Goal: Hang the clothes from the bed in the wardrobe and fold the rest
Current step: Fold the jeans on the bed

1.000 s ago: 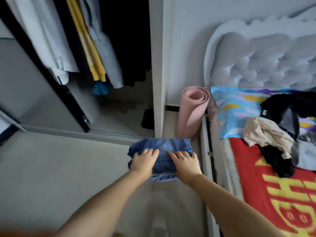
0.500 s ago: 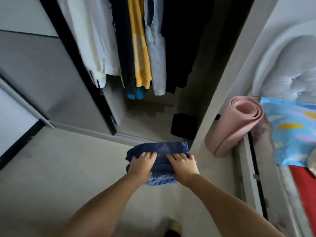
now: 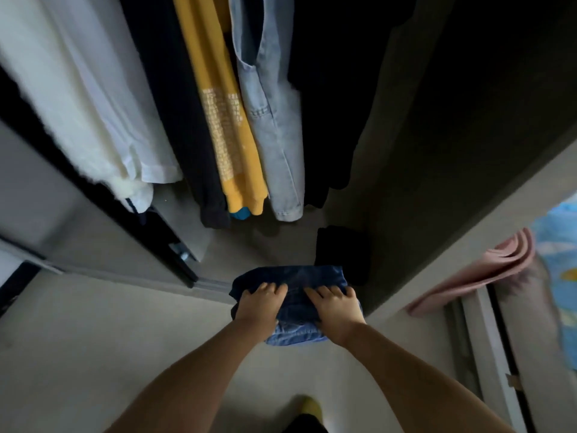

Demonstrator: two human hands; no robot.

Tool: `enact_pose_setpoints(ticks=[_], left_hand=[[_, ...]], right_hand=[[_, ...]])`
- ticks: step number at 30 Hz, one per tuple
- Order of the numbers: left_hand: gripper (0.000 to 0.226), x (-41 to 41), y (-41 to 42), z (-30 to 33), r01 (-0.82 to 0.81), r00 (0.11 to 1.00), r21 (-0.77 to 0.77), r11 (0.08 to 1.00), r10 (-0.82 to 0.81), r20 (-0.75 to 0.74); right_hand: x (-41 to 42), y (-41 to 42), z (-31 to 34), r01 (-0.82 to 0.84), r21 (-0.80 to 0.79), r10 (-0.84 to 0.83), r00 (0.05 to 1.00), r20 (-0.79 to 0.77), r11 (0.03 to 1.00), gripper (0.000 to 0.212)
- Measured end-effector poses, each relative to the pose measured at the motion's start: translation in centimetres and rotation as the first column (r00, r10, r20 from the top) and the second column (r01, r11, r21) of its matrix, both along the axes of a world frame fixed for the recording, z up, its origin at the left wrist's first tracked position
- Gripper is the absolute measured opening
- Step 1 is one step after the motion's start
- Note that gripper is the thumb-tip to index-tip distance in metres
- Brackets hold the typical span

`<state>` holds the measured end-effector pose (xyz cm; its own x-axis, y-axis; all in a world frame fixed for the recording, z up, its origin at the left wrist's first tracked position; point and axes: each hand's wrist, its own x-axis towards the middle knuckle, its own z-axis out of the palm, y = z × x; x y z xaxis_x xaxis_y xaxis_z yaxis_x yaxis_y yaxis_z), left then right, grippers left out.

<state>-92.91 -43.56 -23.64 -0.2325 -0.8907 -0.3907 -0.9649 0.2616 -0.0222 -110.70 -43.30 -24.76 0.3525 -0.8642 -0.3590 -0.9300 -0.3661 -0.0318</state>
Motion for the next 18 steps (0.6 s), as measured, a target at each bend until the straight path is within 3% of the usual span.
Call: enact_pose_setpoints(ticks=[8,13,18], left_hand=[[0.063,-2.4,-12.1,-7.0,0.125,0.992,0.057,0.991,-0.124,-0.016],[0.062,-6.3,-22.8,-14.1,0.164,0.984,-0.066,0.984,-0.168,-0.058],[0.056,-11.6,-31.8,-23.4,0.159,0.978,-0.311,0.937,-0.192,-0.080]], right_hand=[[-2.2,-10.4,-6.3,0.121,0.066,-0.118,0.992,-0.044,0.991,0.073],[-6.0,-20.5,-12.4,0.159,-0.083,-0.165,0.983,-0.075,0.984,0.066],[-10.5,-28.7,-20.9,0.213,-0.279,-0.250,0.963,-0.104,0.937,0.070]])
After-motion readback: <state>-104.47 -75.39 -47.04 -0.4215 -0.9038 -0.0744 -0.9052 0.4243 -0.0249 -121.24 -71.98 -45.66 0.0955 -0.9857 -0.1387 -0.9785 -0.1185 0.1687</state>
